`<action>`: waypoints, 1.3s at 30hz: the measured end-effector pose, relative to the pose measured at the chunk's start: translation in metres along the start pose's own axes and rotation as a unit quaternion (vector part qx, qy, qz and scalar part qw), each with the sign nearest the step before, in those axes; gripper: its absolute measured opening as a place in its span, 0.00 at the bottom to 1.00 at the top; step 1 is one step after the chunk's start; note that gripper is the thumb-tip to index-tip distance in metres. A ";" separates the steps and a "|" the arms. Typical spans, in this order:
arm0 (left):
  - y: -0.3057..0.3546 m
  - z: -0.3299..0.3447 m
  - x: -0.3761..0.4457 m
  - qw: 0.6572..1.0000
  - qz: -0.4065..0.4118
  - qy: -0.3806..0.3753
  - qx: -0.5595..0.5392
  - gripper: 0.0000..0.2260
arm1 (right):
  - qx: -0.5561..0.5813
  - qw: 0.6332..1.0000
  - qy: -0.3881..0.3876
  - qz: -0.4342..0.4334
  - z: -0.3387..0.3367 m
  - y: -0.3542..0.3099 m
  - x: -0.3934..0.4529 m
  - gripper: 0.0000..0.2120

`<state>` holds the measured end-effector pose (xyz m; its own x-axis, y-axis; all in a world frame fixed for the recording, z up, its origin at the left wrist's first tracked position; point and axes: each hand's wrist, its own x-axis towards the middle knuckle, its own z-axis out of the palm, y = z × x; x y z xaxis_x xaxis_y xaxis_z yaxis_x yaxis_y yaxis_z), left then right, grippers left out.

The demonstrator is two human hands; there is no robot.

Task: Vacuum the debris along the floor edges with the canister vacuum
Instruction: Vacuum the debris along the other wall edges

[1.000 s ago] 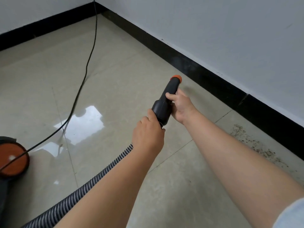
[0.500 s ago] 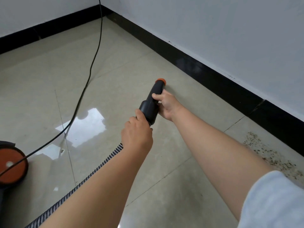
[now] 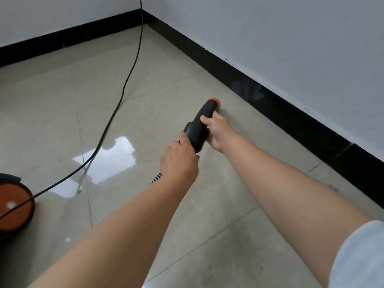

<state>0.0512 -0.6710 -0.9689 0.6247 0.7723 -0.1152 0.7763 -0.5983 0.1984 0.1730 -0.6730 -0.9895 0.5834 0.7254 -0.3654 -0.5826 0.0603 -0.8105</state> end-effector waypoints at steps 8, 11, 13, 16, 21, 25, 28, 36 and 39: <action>0.036 0.015 0.018 0.999 0.032 -0.008 -0.016 0.28 | -0.027 1.000 -0.003 -0.016 -0.039 -0.021 0.002 0.23; 0.033 0.018 0.016 1.000 0.021 -0.013 -0.010 0.28 | -0.050 0.998 -0.034 0.005 -0.041 -0.022 -0.008 0.23; 0.025 0.016 0.011 1.000 0.028 -0.013 0.000 0.28 | -0.053 0.997 -0.047 0.017 -0.039 -0.021 -0.017 0.22; 0.005 0.008 -0.001 0.998 0.052 -0.034 -0.012 0.26 | -0.033 0.999 -0.031 0.024 -0.039 -0.011 -0.031 0.20; -0.030 -0.014 -0.038 0.987 0.125 -0.099 0.005 0.25 | -0.004 0.992 0.104 0.073 -0.038 0.009 -0.057 0.20; -0.030 -0.027 -0.065 0.983 0.148 -0.111 0.017 0.25 | 0.034 0.986 0.141 0.079 -0.029 0.018 -0.078 0.23; -0.019 -0.031 -0.074 0.978 0.131 -0.161 0.000 0.22 | 0.049 0.982 0.168 0.074 -0.034 0.018 -0.094 0.24; 0.000 -0.050 -0.092 0.893 0.074 -0.439 -0.069 0.19 | 0.060 0.985 0.119 0.107 -0.043 0.015 -0.169 0.15; -0.001 -0.055 -0.094 0.865 0.078 -0.494 -0.052 0.19 | 0.093 0.981 0.125 0.114 -0.039 0.017 -0.191 0.10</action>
<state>-0.0132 -0.7317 -0.9044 0.5280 0.0955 -0.8439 0.6970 -0.6165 0.3663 0.0742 -0.8376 -0.9514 0.5333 0.5455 -0.6465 -0.7936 0.0582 -0.6056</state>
